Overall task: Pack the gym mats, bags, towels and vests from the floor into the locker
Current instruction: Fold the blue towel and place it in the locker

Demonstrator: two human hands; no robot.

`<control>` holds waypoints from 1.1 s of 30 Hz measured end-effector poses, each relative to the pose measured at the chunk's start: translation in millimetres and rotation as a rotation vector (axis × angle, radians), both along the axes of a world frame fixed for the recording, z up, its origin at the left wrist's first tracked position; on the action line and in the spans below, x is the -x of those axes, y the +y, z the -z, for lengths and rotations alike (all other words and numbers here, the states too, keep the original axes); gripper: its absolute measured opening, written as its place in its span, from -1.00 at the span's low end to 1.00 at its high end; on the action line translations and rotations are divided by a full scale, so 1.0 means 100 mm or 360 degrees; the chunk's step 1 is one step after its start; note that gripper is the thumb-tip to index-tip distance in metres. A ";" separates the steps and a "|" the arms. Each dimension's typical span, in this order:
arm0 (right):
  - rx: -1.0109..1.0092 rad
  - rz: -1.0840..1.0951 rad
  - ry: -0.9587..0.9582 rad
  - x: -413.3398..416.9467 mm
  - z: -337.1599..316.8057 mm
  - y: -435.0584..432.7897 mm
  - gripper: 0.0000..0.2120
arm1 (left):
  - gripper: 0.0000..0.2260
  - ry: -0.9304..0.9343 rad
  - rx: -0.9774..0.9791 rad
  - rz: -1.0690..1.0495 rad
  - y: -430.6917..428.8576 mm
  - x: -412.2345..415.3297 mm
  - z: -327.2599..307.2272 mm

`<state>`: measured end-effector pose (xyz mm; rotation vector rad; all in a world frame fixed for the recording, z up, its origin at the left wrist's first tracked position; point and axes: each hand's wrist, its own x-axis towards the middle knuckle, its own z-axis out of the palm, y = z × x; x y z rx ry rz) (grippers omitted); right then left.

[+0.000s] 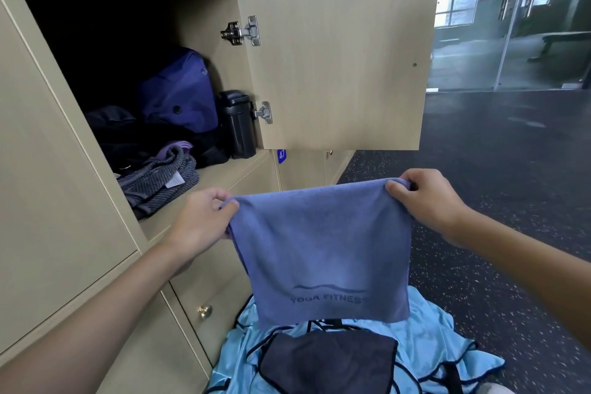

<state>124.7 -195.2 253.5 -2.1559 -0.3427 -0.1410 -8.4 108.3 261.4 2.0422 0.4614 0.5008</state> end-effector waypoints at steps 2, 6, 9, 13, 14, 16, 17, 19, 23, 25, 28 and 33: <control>-0.0042 0.0017 0.0049 0.01 -0.02 0.04 -0.78 | -0.89 0.0003 0.0098 0.0014 -0.13 0.00 -0.01; -0.0150 -0.0001 0.0099 0.07 -0.06 0.14 -0.95 | -0.88 0.0001 0.0222 0.0083 -0.32 -0.01 -0.05; -0.0312 -0.0179 0.0232 0.20 -0.10 0.22 -0.97 | -0.73 0.0008 0.0206 0.0205 -0.46 -0.02 -0.07; -0.0491 -0.0519 0.0411 0.48 -0.20 0.40 -0.91 | -0.73 0.0043 0.0201 0.0390 -0.69 -0.03 -0.10; -0.0535 -0.0595 0.0450 0.54 -0.22 0.45 -0.92 | -0.81 0.0030 0.0194 0.0481 -0.73 -0.03 -0.09; -0.0604 -0.0744 0.0515 0.62 -0.25 0.53 -0.88 | -0.89 -0.0007 0.0166 0.0628 -0.77 -0.04 -0.08; -0.0616 -0.0827 0.0545 0.65 -0.27 0.55 -0.84 | -0.76 -0.0022 0.0140 0.0620 -0.76 -0.06 -0.06; -0.0591 -0.0982 0.0589 0.70 -0.28 0.57 -0.68 | -0.66 -0.0087 0.0086 0.0553 -0.72 -0.08 -0.06; -0.0619 -0.1001 0.0615 0.71 -0.24 0.59 -0.50 | -0.89 -0.0192 0.0047 0.0626 -0.69 -0.04 -0.06; -0.0643 -0.0937 0.0494 0.70 -0.20 0.60 -0.58 | -0.83 -0.0210 0.0020 0.0582 -0.68 -0.02 -0.08; -0.0446 -0.0606 0.0110 0.63 -0.19 0.58 -0.60 | -0.76 -0.0242 0.0168 0.0547 -0.68 0.01 -0.15; -0.0438 -0.0603 0.0506 0.55 -0.12 0.49 -0.16 | -0.78 -0.0388 0.0702 0.0504 -0.67 0.06 -0.32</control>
